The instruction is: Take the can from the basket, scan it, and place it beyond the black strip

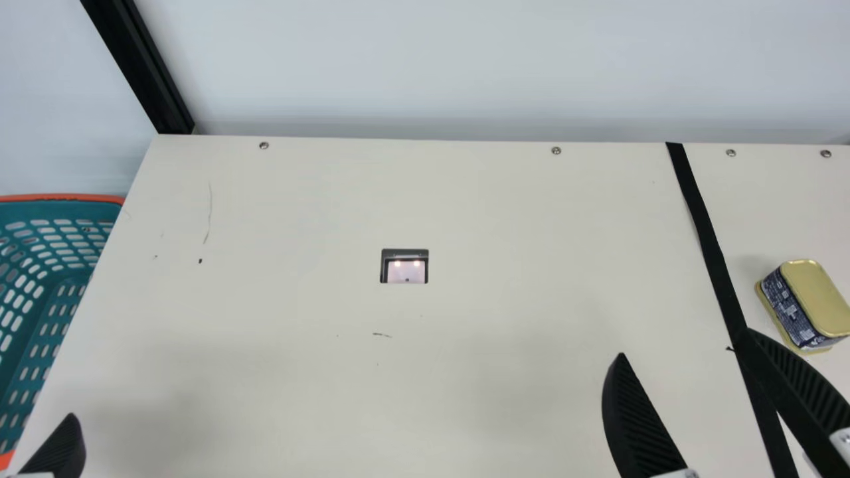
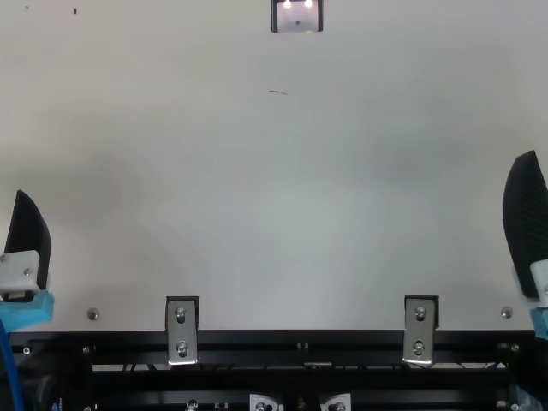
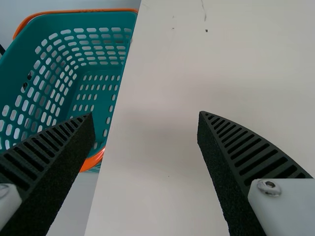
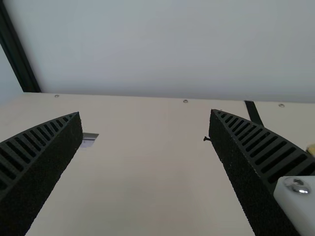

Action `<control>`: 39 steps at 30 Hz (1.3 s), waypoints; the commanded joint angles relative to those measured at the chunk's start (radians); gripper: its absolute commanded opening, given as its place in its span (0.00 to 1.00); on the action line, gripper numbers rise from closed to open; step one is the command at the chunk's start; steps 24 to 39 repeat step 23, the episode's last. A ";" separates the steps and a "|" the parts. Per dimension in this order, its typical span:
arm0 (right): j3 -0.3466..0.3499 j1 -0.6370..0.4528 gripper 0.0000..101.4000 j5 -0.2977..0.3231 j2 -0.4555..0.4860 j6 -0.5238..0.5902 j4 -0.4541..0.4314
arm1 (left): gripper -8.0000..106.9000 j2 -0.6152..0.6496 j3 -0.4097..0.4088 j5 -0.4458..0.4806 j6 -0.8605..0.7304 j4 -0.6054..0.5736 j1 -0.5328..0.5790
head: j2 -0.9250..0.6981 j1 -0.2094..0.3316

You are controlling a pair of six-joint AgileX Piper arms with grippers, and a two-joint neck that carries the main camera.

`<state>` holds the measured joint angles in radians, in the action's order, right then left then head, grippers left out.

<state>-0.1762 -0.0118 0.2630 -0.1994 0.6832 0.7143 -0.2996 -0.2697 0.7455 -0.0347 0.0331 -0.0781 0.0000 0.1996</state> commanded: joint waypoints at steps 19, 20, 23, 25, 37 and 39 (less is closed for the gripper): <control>0.000 -0.007 1.00 0.022 0.001 -0.012 -0.020 | 0.85 0.000 0.000 0.000 0.000 0.000 0.000 | -0.006 0.022; 0.000 -0.007 1.00 0.022 0.001 -0.012 -0.020 | 0.85 0.000 0.000 0.000 0.000 0.000 0.000 | -0.006 0.022; 0.000 -0.007 1.00 0.022 0.001 -0.012 -0.020 | 0.85 0.000 0.000 0.000 0.000 0.000 0.000 | -0.006 0.022; 0.000 -0.007 1.00 0.022 0.001 -0.012 -0.020 | 0.85 0.000 0.000 0.000 0.000 0.000 0.000 | -0.006 0.022; 0.000 -0.007 1.00 0.022 0.001 -0.012 -0.020 | 0.85 0.000 0.000 0.000 0.000 0.000 0.000 | -0.006 0.022; 0.000 -0.007 1.00 0.022 0.001 -0.012 -0.020 | 0.85 0.000 0.000 0.000 0.000 0.000 0.000 | -0.006 0.022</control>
